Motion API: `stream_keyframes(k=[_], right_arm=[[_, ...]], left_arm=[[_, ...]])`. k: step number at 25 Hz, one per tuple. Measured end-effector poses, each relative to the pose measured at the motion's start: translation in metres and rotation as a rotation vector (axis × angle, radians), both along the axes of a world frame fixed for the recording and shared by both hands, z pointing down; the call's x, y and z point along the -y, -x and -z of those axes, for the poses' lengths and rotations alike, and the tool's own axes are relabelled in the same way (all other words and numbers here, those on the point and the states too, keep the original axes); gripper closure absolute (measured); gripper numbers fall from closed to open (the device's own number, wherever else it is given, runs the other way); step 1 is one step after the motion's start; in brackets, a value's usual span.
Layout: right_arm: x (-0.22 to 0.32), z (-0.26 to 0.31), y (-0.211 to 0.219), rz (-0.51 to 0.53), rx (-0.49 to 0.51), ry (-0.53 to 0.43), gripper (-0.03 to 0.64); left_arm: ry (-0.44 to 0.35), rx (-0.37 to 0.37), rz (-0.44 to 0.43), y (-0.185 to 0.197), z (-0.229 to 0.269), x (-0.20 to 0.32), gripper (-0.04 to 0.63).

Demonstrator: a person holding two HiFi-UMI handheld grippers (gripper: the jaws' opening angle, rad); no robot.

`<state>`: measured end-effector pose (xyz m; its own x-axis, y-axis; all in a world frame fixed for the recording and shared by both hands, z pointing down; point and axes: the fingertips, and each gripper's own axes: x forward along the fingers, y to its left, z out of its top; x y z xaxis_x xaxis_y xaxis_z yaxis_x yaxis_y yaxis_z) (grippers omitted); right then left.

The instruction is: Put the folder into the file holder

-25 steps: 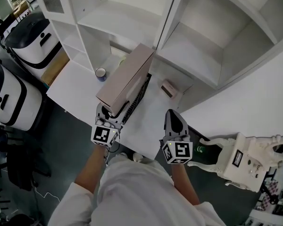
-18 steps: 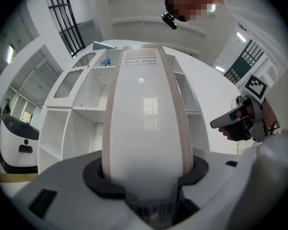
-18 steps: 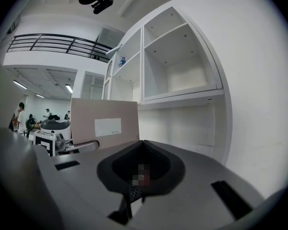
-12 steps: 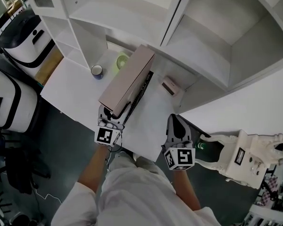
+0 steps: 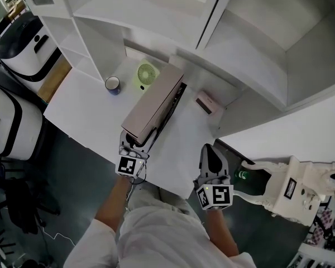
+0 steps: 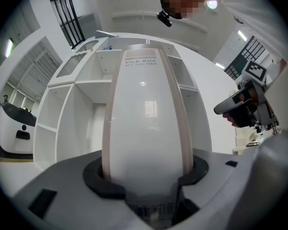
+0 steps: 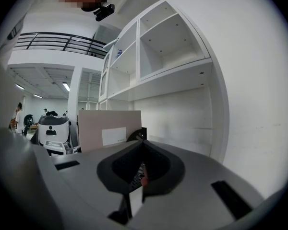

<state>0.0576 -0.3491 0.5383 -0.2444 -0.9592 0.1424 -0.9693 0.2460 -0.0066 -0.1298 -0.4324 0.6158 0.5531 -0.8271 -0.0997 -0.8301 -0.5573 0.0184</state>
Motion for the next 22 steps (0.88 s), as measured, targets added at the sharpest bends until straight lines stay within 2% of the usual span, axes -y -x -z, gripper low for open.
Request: stream_keyframes(k=[7, 11, 22], right_arm=[[-0.003, 0.009, 0.000, -0.002, -0.011, -0.024, 0.621], [-0.003, 0.009, -0.003, -0.006, -0.016, -0.025, 0.621], [-0.012, 0.024, 0.002, 0.022, 0.001, 0.007, 0.621]], left_arm=[[0.043, -0.004, -0.006, -0.001, -0.036, 0.001, 0.325], [0.023, 0.013, -0.017, -0.003, -0.035, 0.003, 0.320], [0.106, 0.048, -0.062, -0.006, -0.031, -0.011, 0.135]])
